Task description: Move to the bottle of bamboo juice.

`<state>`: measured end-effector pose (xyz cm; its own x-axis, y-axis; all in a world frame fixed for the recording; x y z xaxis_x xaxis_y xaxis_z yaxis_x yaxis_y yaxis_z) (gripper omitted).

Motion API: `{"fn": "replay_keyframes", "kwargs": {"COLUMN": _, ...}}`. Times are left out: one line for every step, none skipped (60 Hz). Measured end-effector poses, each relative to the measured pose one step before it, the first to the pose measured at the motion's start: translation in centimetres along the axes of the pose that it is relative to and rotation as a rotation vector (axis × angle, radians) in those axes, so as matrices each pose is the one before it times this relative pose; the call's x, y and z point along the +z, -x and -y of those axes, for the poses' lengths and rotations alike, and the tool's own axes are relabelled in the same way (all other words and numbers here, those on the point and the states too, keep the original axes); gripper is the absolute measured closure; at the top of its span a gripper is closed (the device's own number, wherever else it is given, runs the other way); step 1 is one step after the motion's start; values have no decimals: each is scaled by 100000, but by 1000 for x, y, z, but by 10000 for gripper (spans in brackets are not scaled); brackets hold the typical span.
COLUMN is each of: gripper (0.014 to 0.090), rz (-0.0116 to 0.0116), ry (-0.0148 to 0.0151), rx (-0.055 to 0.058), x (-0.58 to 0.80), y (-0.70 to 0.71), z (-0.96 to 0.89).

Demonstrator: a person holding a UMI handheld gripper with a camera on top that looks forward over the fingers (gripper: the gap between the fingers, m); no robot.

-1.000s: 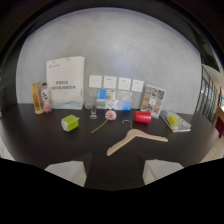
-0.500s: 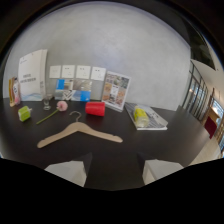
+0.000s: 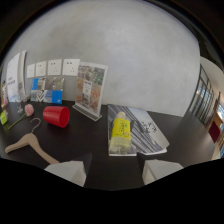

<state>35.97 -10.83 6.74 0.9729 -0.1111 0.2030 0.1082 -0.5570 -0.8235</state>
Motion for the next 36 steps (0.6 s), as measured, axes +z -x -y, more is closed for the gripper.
{"fn": "replay_keyframes", "kwargs": {"gripper": 190, "rz": 345, "ry": 188, "rx": -24, "x": 378, "y": -191, "z": 48}}
{"fn": "replay_keyframes", "kwargs": {"gripper": 194, "rz": 323, "ry": 105, "rx": 8, "x": 391, "y": -204, "z": 55}}
{"fn": "replay_keyframes", "kwargs": {"gripper": 195, "rz": 385, "ry": 80, "rx": 57, "x": 365, "y": -168, "z": 44}}
{"fn": "replay_keyframes", "kwargs": {"gripper": 197, "rz": 377, "ry": 92, "rx": 137, "x": 326, "y": -87, "z": 45}}
{"fn": "replay_keyframes", "kwargs": {"gripper": 193, "rz": 461, "ry": 128, "rx": 43, "x": 336, "y": -99, "z": 43}}
{"fn": "replay_keyframes", "kwargs": {"gripper": 194, "rz": 456, "ry": 229, "rx": 95, "x": 323, "y": -88, "z": 12}}
{"fn": "replay_keyframes", "kwargs": {"gripper": 193, "rz": 443, "ry": 252, "rx": 133, "x": 285, "y": -76, "z": -1}}
{"fn": "replay_keyframes", "kwargs": {"gripper": 193, "rz": 465, "ry": 211, "rx": 111, "x": 270, "y": -67, "z": 9}}
{"fn": "replay_keyframes", "kwargs": {"gripper": 196, "rz": 492, "ry": 138, "rx": 147, "x": 237, "y": -43, "z": 4}}
{"fn": "replay_keyframes", "kwargs": {"gripper": 196, "rz": 612, "ry": 42, "rx": 101, "x": 211, "y": -52, "z": -6}}
{"fn": "replay_keyframes", "kwargs": {"gripper": 196, "rz": 487, "ry": 218, "rx": 54, "x": 227, "y": -43, "z": 27}}
{"fn": "replay_keyframes", "kwargs": {"gripper": 196, "rz": 307, "ry": 90, "rx": 23, "x": 180, "y": -54, "z": -5}}
{"fn": "replay_keyframes", "kwargs": {"gripper": 195, "rz": 189, "ry": 115, "rx": -58, "x": 166, "y": -44, "z": 6}}
{"fn": "replay_keyframes", "kwargs": {"gripper": 193, "rz": 205, "ry": 132, "rx": -80, "x": 183, "y": -46, "z": 9}}
{"fn": "replay_keyframes", "kwargs": {"gripper": 195, "rz": 192, "ry": 143, "rx": -33, "x": 174, "y": -44, "z": -8}}
{"fn": "replay_keyframes", "kwargs": {"gripper": 194, "rz": 188, "ry": 113, "rx": 39, "x": 184, "y": -24, "z": 4}}
{"fn": "replay_keyframes", "kwargs": {"gripper": 189, "rz": 194, "ry": 131, "rx": 94, "x": 167, "y": -37, "z": 11}}
{"fn": "replay_keyframes", "kwargs": {"gripper": 193, "rz": 202, "ry": 118, "rx": 105, "x": 144, "y": -14, "z": 2}}
{"fn": "replay_keyframes", "kwargs": {"gripper": 196, "rz": 191, "ry": 143, "rx": 105, "x": 129, "y": -15, "z": 5}}
{"fn": "replay_keyframes", "kwargs": {"gripper": 195, "rz": 262, "ry": 48, "rx": 122, "x": 115, "y": -38, "z": 6}}
{"fn": "replay_keyframes", "kwargs": {"gripper": 194, "rz": 219, "ry": 37, "rx": 195, "x": 136, "y": 15, "z": -11}}
{"fn": "replay_keyframes", "kwargs": {"gripper": 194, "rz": 225, "ry": 73, "rx": 187, "x": 101, "y": 2, "z": 0}}
{"fn": "replay_keyframes", "kwargs": {"gripper": 192, "rz": 151, "ry": 76, "rx": 156, "x": 92, "y": -2, "z": -14}}
{"fn": "replay_keyframes", "kwargs": {"gripper": 191, "rz": 120, "ry": 89, "rx": 95, "x": 88, "y": -13, "z": -12}}
{"fn": "replay_keyframes", "kwargs": {"gripper": 189, "rz": 150, "ry": 120, "rx": 69, "x": 29, "y": -44, "z": -39}}
{"fn": "replay_keyframes", "kwargs": {"gripper": 194, "rz": 136, "ry": 126, "rx": -48, "x": 77, "y": 2, "z": -25}}
{"fn": "replay_keyframes", "kwargs": {"gripper": 193, "rz": 133, "ry": 180, "rx": -34, "x": 72, "y": 3, "z": -37}}
{"fn": "replay_keyframes", "kwargs": {"gripper": 193, "rz": 79, "ry": 177, "rx": 37, "x": 49, "y": 1, "z": -29}}
{"fn": "replay_keyframes", "kwargs": {"gripper": 194, "rz": 66, "ry": 83, "rx": 50, "x": 47, "y": -12, "z": -14}}
{"fn": "replay_keyframes", "kwargs": {"gripper": 192, "rz": 41, "ry": -43, "rx": -22, "x": 59, "y": -8, "z": 3}}
{"fn": "replay_keyframes", "kwargs": {"gripper": 196, "rz": -47, "ry": -27, "rx": -132, "x": 54, "y": -13, "z": -4}}
{"fn": "replay_keyframes", "kwargs": {"gripper": 195, "rz": -88, "ry": 79, "rx": -147, "x": 44, "y": -4, "z": -27}}
{"fn": "replay_keyframes", "kwargs": {"gripper": 194, "rz": -82, "ry": 207, "rx": -59, "x": 42, "y": -9, "z": -48}}
{"fn": "replay_keyframes", "kwargs": {"gripper": 199, "rz": 57, "ry": 178, "rx": 91, "x": 104, "y": -4, "z": -40}}
{"fn": "replay_keyframes", "kwargs": {"gripper": 199, "rz": 180, "ry": 193, "rx": 207, "x": -11, "y": 55, "z": -2}}
{"fn": "replay_keyframes", "kwargs": {"gripper": 194, "rz": 180, "ry": 70, "rx": 98, "x": 8, "y": 33, "z": 8}}
